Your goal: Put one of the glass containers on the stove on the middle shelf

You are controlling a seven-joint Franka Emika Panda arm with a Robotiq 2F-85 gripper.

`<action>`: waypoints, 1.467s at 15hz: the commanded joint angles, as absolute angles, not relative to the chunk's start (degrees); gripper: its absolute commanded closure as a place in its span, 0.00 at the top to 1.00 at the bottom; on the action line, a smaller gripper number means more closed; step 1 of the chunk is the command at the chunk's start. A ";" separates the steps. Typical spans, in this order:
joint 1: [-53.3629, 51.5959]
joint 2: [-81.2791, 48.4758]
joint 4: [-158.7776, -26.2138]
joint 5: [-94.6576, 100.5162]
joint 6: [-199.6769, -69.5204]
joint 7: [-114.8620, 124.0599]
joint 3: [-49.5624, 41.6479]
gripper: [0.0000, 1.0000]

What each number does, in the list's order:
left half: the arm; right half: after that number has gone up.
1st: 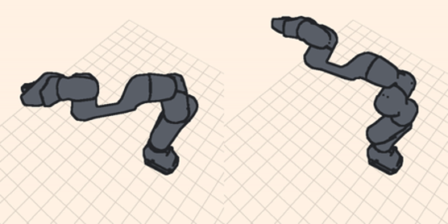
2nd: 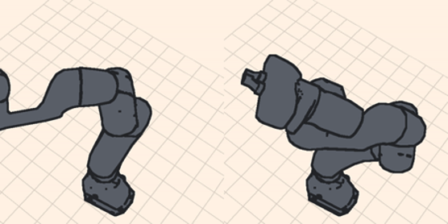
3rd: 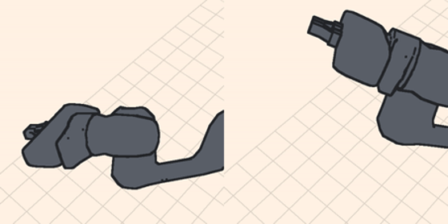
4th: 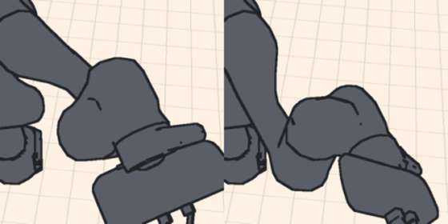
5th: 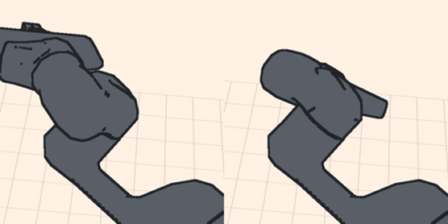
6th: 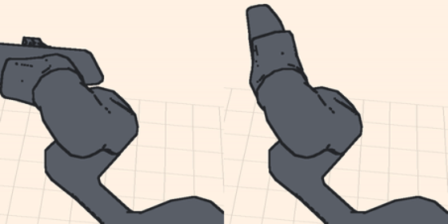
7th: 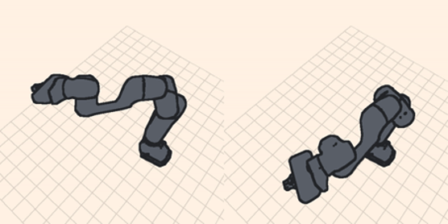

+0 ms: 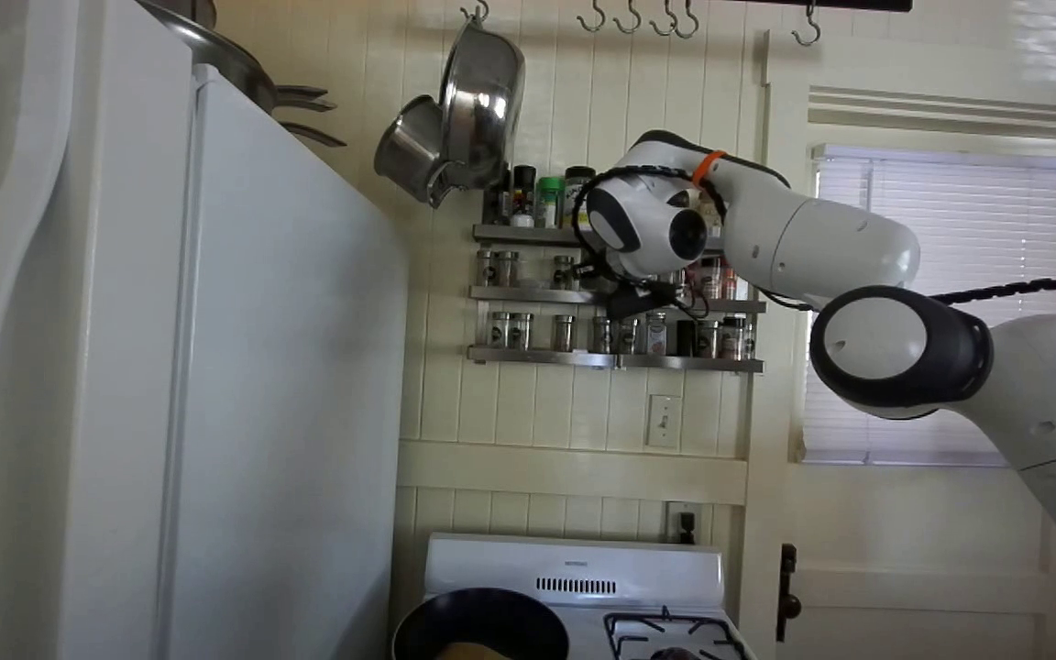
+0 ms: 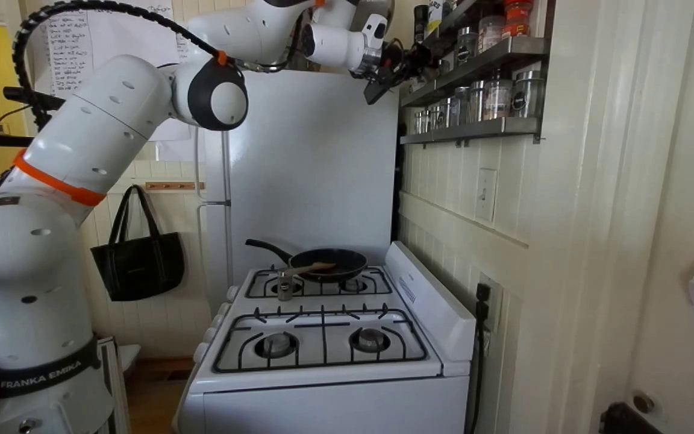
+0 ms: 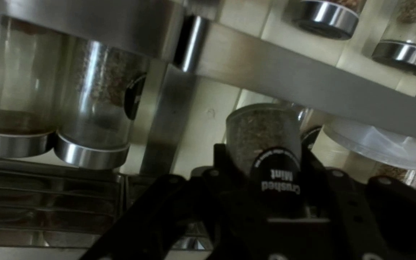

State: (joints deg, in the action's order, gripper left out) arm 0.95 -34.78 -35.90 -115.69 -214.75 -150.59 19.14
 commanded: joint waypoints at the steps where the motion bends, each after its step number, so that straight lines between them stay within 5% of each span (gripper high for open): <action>1: 0.61 -35.99 -34.23 -114.67 -211.71 -148.81 18.05 0.23; 14: 2.51 -35.35 -38.56 -115.32 -210.87 -145.60 17.91 0.23; 15: 2.77 -35.15 -38.92 -115.77 -210.91 -145.79 18.25 0.27; 16: 2.86 -35.12 -38.98 -115.91 -211.11 -145.81 18.46 0.73; 22: 3.61 -34.88 -39.25 -116.29 -211.34 -146.07 19.54 1.00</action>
State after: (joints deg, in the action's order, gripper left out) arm 2.73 -35.98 -37.99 -114.93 -210.80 -145.33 18.49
